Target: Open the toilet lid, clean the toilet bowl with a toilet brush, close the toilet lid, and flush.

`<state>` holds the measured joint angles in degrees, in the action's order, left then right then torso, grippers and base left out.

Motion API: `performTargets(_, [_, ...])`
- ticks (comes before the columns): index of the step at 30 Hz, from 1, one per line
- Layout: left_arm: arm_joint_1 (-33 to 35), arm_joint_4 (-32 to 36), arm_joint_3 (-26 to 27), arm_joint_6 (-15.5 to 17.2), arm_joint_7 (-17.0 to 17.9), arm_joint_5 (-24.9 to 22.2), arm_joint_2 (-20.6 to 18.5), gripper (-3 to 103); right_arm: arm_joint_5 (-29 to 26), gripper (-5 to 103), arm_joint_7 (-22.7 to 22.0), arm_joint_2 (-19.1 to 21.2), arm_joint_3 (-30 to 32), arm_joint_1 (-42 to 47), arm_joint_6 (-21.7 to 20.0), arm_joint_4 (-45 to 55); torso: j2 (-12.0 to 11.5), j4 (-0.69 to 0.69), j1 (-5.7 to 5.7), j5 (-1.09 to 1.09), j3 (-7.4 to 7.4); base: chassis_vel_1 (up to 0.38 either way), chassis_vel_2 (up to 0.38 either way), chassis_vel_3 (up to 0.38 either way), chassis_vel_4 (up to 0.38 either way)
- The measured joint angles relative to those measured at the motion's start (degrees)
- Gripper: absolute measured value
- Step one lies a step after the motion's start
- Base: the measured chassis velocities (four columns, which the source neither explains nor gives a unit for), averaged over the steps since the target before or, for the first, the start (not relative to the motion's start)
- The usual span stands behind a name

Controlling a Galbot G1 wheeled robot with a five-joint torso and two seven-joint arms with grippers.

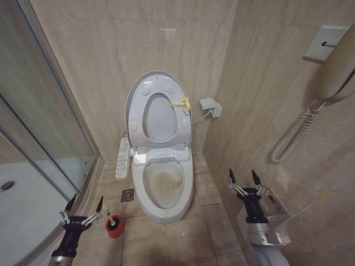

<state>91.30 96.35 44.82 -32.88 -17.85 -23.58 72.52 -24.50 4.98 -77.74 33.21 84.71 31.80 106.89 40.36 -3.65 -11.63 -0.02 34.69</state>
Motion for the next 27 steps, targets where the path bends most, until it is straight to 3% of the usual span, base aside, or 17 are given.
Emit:
performTargets(5, [-6.38,-11.97,-0.94,-2.83,-7.72,-4.90,-0.86,100,0.55,100,0.05,-1.02,-1.12,-0.58,0.11,-0.97,0.00,-0.02,0.00,0.00,0.00,0.000,0.000,0.000,0.000])
performTargets(8, [-8.67,-15.60,-1.84,-3.26,-8.99,-5.71,-0.98,100,0.56,100,0.09,-0.97,-1.24,-0.83,0.16,-1.40,0.00,-0.04,0.00,0.00,0.00,0.000,0.000,0.000,0.000])
performTargets(10, [-13.34,-23.04,-3.04,-4.35,-11.43,-5.91,-0.71,100,0.54,100,0.13,-0.40,-1.24,-1.21,0.40,-2.20,0.00,-0.02,0.00,0.01,0.00,0.000,0.000,0.000,0.000])
performTargets(12, [-14.60,-25.26,-3.24,-4.82,-11.99,-5.88,-0.54,100,0.52,100,0.13,-0.16,-1.24,-1.25,0.47,-2.38,0.00,-0.03,0.00,0.01,0.00,0.000,0.000,0.000,0.000])
performTargets(15, [-19.26,-34.02,-3.69,-6.23,-14.51,-5.65,0.32,100,0.21,100,0.13,0.84,-1.35,-1.32,0.85,-2.78,0.00,-0.01,-0.01,0.01,0.00,0.000,0.000,0.000,0.000])
performTargets(21, [-22.11,-39.20,-3.47,-7.18,-15.42,-4.21,1.33,100,-0.38,100,0.18,1.86,-1.86,-1.66,1.25,-3.38,0.00,-0.03,-0.01,0.02,0.00,0.000,0.000,0.000,0.000])
performTargets(27, [-24.70,-43.55,-2.56,-8.22,-13.00,0.01,2.67,100,-1.24,100,0.66,3.10,-3.16,-2.50,1.65,-4.57,0.00,0.00,-0.01,0.03,0.00,0.000,0.000,0.000,0.000])
